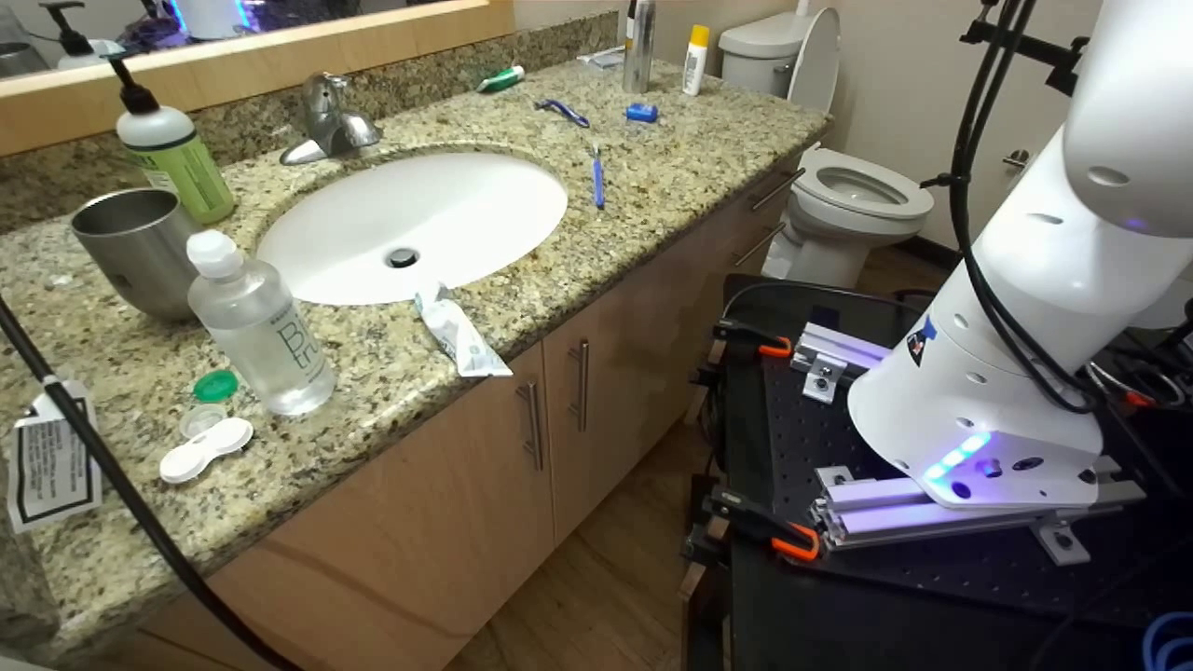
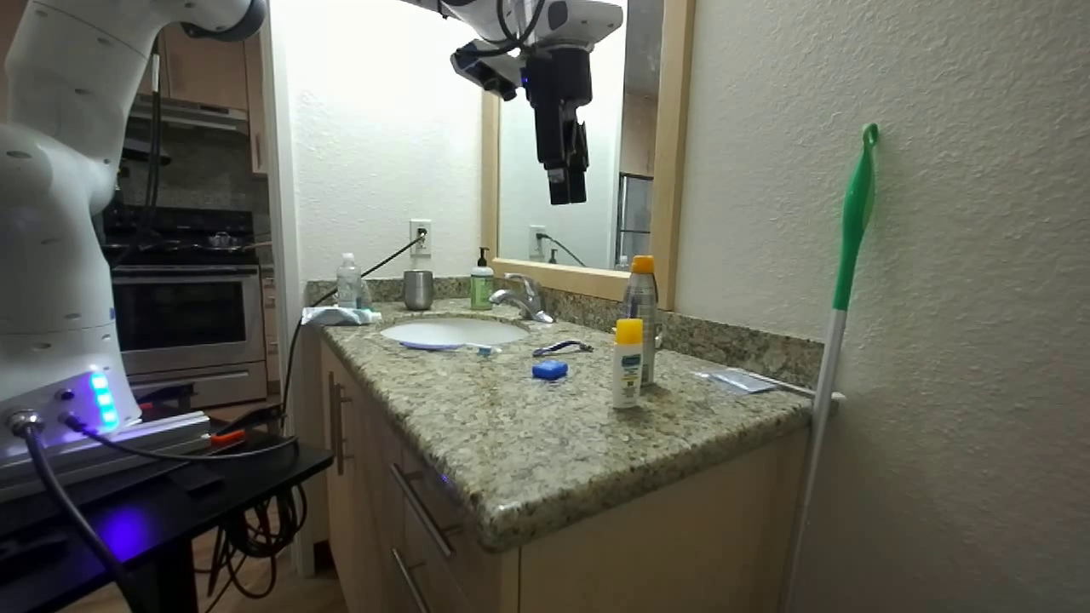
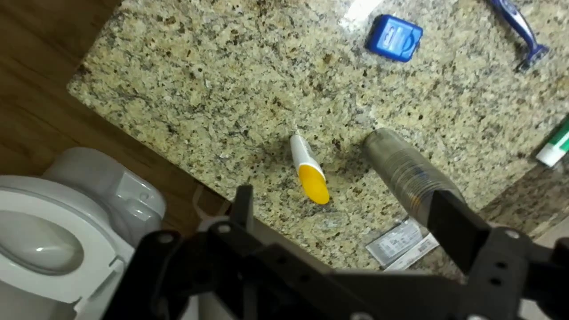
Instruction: Take the bottle and move it slightly to the left
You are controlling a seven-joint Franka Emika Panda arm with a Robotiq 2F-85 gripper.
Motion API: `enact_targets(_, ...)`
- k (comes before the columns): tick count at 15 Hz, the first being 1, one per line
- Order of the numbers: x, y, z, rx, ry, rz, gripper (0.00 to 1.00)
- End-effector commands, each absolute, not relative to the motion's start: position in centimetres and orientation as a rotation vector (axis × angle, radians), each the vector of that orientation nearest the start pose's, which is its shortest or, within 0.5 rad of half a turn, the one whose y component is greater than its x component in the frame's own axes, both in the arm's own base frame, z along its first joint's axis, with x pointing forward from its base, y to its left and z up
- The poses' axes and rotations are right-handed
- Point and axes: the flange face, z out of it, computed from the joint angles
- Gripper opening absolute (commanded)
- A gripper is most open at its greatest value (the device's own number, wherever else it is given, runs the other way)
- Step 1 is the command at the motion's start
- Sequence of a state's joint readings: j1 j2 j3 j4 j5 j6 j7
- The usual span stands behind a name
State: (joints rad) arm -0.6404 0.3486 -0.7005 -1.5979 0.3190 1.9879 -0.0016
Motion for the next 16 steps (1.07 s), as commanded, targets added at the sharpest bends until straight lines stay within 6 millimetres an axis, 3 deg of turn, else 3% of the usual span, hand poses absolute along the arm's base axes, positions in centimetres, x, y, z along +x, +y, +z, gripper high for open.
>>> enact_targets(1, 22.8, -63.5, 45.4, -2.610, 1.803, -0.193, 1.00)
enact_targets(2, 23.0, -63.9, 44.9, -2.679, 1.761, -0.183, 1.00)
enact_targets(7, 24.6, -67.0, 42.7, -2.927, 1.878, -0.402, 1.00)
enact_targets(8, 24.1, -66.0, 43.9, -2.862, 1.866, -0.357, 1.00)
enact_targets(13, 24.6, -66.9, 42.4, -2.893, 1.935, -0.406, 1.00)
enact_targets(15, 23.6, -67.1, 41.9, -2.942, 1.883, -0.315, 1.00)
enact_targets(16, 23.6, -67.2, 41.4, -2.991, 1.734, -0.332, 1.00)
